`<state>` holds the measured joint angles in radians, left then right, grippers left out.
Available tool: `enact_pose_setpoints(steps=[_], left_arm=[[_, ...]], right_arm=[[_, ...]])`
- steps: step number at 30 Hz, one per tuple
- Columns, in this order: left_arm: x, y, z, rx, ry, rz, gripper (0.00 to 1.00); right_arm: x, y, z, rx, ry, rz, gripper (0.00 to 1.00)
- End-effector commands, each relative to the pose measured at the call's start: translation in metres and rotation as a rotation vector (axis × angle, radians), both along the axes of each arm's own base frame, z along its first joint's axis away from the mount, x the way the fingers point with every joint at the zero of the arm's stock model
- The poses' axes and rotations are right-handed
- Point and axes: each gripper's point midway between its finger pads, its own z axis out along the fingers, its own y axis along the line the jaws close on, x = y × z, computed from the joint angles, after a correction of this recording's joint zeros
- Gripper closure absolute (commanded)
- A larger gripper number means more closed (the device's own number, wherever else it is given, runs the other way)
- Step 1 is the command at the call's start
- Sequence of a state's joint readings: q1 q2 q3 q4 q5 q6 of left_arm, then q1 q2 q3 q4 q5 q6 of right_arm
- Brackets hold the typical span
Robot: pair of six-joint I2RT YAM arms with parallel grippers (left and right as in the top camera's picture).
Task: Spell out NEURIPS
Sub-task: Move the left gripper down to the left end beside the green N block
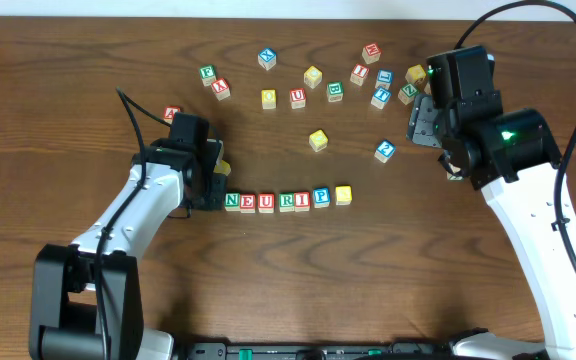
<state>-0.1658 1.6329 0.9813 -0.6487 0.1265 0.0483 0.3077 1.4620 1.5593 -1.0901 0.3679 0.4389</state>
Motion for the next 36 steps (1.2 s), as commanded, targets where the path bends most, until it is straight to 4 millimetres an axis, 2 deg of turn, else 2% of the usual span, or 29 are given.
enact_pose_setpoints(steps=[1,9,32,36], left_arm=[[-0.008,-0.004,-0.008,-0.019,0.032,0.001,0.89],[-0.019,-0.002,-0.023,-0.016,0.048,0.001,0.89],[-0.015,-0.003,-0.022,-0.02,0.031,0.001,0.89],[-0.013,-0.012,-0.021,-0.071,0.027,-0.009,0.89]], right_arm=[[0.0,-0.005,0.009,-0.011,-0.023,-0.008,0.27],[0.0,-0.005,0.01,-0.011,-0.024,-0.008,0.27],[0.0,-0.003,0.009,-0.001,-0.02,-0.002,0.28],[0.0,-0.003,0.009,0.003,-0.02,0.001,0.29]])
